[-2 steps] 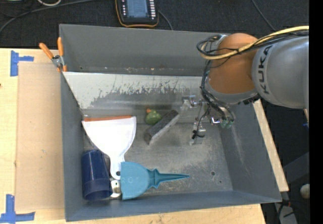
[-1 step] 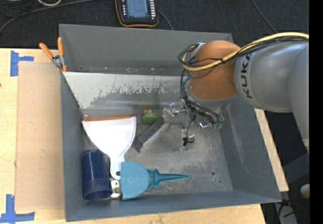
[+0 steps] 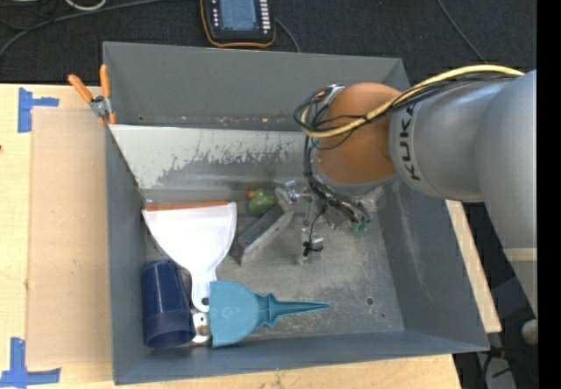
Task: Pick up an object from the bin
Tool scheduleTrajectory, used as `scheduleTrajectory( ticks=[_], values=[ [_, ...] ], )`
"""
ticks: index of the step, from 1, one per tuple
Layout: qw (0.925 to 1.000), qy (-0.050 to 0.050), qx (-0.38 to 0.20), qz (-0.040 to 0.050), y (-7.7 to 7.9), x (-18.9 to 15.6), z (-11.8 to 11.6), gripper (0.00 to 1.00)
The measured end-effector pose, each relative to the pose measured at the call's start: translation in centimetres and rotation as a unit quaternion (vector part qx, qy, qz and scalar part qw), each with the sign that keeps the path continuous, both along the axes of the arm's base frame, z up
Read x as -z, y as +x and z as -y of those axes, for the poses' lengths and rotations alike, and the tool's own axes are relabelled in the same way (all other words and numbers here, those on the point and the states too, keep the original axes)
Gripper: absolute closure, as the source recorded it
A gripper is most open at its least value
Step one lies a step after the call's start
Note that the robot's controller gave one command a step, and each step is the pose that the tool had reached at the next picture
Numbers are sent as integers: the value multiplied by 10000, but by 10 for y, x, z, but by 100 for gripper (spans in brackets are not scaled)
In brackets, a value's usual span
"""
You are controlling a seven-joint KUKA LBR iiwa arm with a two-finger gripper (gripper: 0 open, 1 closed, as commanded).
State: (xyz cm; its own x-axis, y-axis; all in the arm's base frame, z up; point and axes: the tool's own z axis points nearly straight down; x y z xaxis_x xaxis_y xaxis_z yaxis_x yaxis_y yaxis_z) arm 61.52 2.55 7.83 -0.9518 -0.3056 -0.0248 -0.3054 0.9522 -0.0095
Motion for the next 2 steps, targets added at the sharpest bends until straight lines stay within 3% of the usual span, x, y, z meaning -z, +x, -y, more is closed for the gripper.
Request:
scheduleTrajectory(
  ticks=[1,2],
  values=[
    [9920,0,-1260,-12,12,-3,10,100],
    [9920,1,-1259,-12,12,-3,10,100]
  ],
)
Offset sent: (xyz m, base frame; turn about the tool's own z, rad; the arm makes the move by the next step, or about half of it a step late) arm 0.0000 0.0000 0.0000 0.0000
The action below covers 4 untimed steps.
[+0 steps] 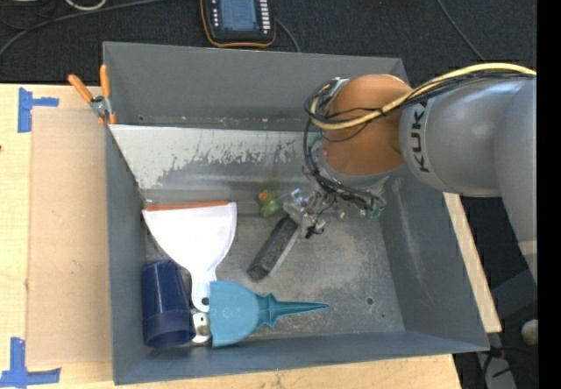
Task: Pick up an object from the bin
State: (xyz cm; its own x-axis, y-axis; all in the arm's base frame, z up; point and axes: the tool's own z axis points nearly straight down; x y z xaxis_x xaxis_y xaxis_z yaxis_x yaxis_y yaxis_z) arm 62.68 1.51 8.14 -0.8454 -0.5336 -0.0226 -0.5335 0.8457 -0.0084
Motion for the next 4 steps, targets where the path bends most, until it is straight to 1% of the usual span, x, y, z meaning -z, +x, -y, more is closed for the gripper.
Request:
scheduleTrajectory(
  ticks=[1,2,3,4],
  values=[
    [10000,8,1,11,0,-29,-1,100],
    [10000,5,2,-19,-2,-28,-1,100],
    [10000,9,8,-62,-4,-59,-2,100],
    [10000,15,17,-80,-5,-72,-2,100]
  ],
)
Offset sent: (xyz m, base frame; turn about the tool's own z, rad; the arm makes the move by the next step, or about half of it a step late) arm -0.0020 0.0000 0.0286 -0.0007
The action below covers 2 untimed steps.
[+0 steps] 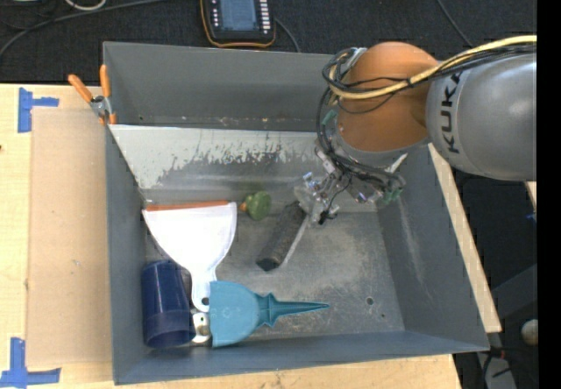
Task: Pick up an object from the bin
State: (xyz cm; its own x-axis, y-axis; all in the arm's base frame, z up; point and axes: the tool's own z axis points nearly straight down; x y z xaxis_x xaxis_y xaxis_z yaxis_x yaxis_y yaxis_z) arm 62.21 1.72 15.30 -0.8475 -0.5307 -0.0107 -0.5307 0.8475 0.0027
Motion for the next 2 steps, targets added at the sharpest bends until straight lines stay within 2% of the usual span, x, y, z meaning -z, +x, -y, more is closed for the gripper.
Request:
scheduleTrajectory(
  ticks=[1,2],
  values=[
    [10000,1,3,41,2,-11,0,100],
    [10000,5,14,24,1,-41,-1,100]
  ],
)
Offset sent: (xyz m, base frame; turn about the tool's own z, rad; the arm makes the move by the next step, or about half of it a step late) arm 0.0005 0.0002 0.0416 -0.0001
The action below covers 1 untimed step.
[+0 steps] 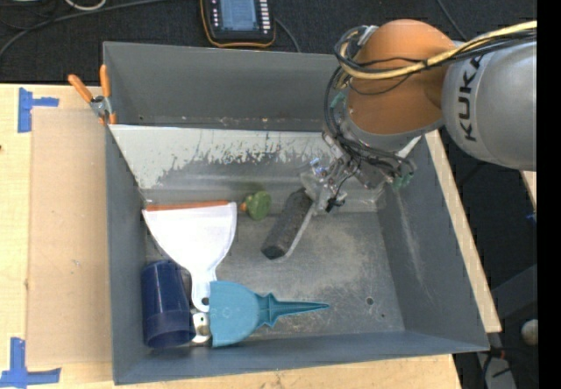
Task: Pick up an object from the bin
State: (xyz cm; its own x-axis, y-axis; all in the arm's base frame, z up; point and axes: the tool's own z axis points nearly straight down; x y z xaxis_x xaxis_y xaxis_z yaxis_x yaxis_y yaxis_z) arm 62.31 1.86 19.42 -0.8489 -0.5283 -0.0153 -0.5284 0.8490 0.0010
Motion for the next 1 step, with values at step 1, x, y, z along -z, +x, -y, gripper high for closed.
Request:
scheduleTrajectory(
  ticks=[1],
  values=[
    [10000,5,6,2,0,11,0,100]
  ],
)
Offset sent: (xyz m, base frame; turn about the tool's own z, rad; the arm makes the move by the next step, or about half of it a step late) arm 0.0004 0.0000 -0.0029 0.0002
